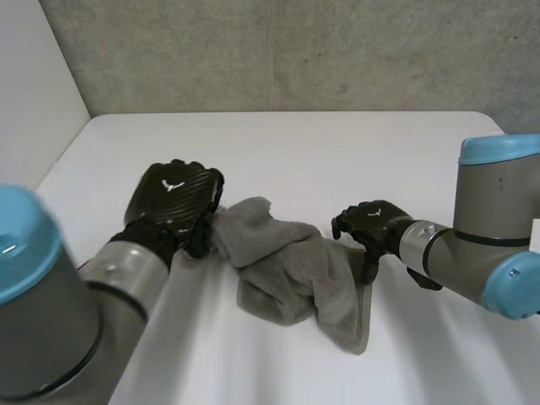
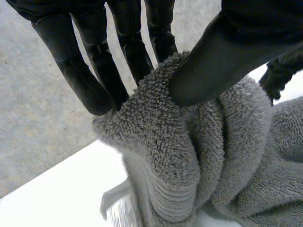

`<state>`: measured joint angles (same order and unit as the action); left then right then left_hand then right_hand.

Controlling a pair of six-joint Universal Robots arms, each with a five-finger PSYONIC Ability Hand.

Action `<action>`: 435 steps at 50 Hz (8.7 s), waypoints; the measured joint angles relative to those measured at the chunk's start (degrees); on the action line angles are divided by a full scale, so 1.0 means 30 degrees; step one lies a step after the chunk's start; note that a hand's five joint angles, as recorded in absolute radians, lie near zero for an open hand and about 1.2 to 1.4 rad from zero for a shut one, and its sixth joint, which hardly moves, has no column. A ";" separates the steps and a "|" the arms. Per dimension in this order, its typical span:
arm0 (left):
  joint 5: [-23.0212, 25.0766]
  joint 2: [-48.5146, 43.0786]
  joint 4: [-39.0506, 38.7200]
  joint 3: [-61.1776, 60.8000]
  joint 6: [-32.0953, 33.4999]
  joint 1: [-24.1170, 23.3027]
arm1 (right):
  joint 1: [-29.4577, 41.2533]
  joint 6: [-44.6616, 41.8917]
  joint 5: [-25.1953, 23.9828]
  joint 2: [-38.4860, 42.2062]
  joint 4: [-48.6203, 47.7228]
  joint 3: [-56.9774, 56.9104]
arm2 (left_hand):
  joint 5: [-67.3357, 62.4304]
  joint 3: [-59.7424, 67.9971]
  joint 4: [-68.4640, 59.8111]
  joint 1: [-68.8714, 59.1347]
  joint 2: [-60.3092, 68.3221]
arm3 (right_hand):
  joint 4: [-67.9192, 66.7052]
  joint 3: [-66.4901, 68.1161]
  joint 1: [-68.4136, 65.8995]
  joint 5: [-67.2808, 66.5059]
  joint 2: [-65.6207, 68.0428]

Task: Fold the towel.

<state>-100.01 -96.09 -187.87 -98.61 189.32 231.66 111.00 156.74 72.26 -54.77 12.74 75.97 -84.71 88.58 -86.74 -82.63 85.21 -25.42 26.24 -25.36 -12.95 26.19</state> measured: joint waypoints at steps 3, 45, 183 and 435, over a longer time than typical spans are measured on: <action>0.0022 0.1536 -0.0144 -0.1149 0.0003 0.0176 | 0.0143 0.0473 0.0018 0.0469 -0.0027 -0.0313 | 0.0000 0.0002 0.0000 0.0000 0.0000 | 0.0000 0.0000 0.0000 0.0000 0.0000; 0.3123 -0.0060 -0.5492 0.7658 -0.0089 0.4466 | 0.1813 0.3514 0.2157 -0.5909 -1.4152 -0.1454 | -0.0002 0.0032 0.0000 0.0002 0.0166 | -1.7008 1.6643 -1.0732 -1.8470 1.1725; 0.5827 0.4863 -1.0095 -1.0296 0.0643 0.4806 | -0.0392 -0.1533 -0.0619 -0.1604 -0.2164 0.3937 | -0.0003 0.0060 0.0000 0.0002 0.0346 | -0.2466 0.2182 -0.2382 -0.2777 0.2364; 0.3423 -0.6200 -0.6505 0.6001 0.3451 0.6003 | -0.3609 -0.2513 -0.1479 -0.4207 -0.7238 0.0124 | -0.0366 0.0040 -0.0041 -0.0465 0.0604 | -1.7168 1.6712 -1.2963 -1.8052 1.6848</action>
<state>-89.74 -114.69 -207.38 -80.61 199.67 249.67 100.17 149.20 67.82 -67.39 -8.98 76.34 -85.81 88.70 -86.87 -84.03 87.02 -76.93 76.38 -64.24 -67.11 76.74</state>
